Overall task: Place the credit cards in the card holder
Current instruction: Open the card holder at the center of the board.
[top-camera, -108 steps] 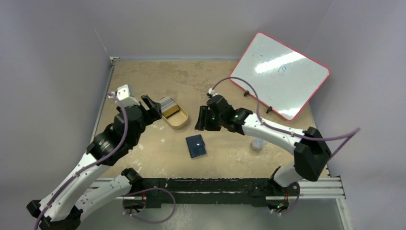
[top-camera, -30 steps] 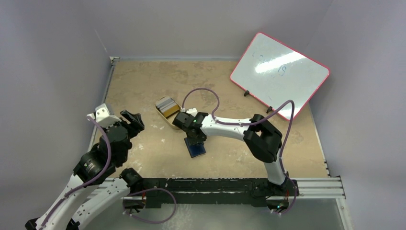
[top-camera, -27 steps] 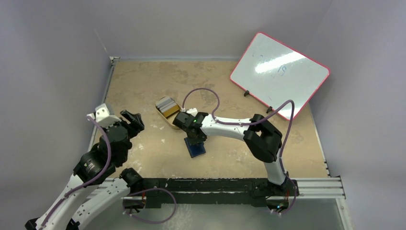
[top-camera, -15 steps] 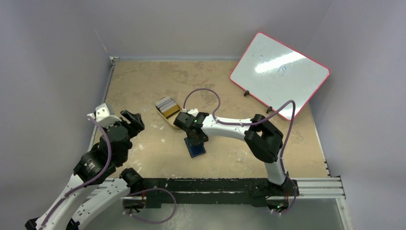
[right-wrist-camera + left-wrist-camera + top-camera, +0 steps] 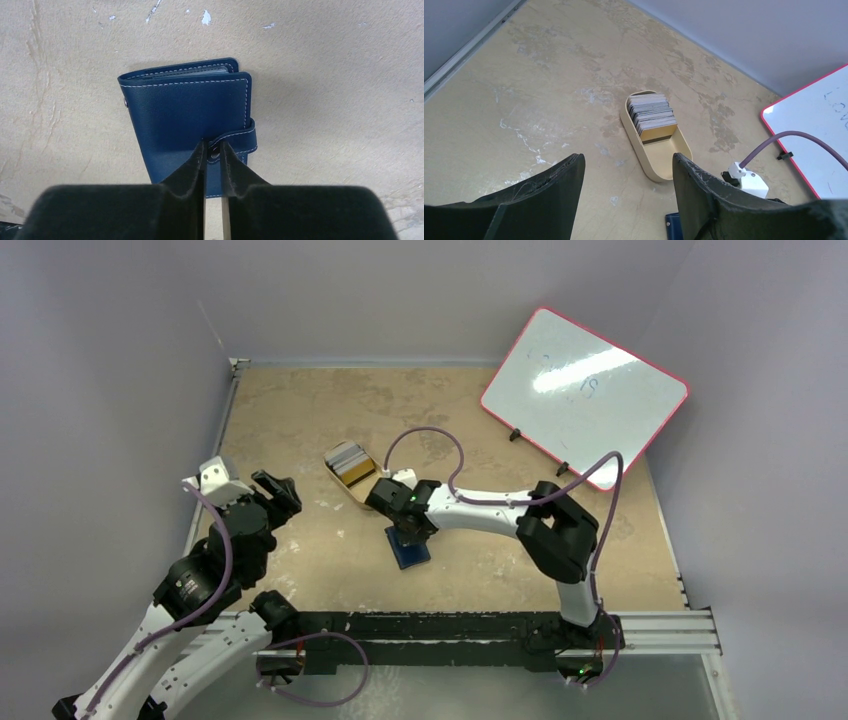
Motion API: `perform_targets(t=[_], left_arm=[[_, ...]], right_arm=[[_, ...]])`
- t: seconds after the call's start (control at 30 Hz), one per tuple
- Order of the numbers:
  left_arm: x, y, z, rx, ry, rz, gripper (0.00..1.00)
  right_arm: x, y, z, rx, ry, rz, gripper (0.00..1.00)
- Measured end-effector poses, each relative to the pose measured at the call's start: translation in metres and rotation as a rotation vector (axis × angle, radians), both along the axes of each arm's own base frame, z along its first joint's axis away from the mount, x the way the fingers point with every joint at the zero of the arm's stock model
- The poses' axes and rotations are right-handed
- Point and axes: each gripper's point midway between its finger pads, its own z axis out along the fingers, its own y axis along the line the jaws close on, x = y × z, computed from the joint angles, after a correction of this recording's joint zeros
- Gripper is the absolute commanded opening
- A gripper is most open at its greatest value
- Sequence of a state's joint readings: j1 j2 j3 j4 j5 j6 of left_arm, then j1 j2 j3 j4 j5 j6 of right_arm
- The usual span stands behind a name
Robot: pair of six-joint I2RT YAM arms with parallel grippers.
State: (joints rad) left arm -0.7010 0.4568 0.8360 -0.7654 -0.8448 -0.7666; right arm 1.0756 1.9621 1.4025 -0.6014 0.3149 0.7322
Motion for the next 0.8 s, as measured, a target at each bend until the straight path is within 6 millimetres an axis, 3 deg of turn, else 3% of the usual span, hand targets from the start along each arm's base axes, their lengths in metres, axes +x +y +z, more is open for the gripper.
perform_targets(t=[0.1,0.5,0.67,0.8], left_arm=[[0.000,0.000,-0.001,0.002,0.002,0.000,0.64],[0.000,-0.005,-0.003,-0.008,0.014,-0.018,0.63],[0.005,-0.022,-0.015,-0.049,0.057,-0.060,0.63],[0.011,-0.047,-0.056,-0.083,0.153,-0.117,0.62]], right_arm=[[-0.002,-0.002,0.001,0.010,-0.003,-0.001,0.00],[-0.008,-0.009,0.017,0.060,-0.007,-0.001,0.00],[-0.005,-0.006,0.052,0.193,-0.030,-0.005,0.00],[-0.003,0.005,0.095,0.365,-0.072,0.005,0.00]])
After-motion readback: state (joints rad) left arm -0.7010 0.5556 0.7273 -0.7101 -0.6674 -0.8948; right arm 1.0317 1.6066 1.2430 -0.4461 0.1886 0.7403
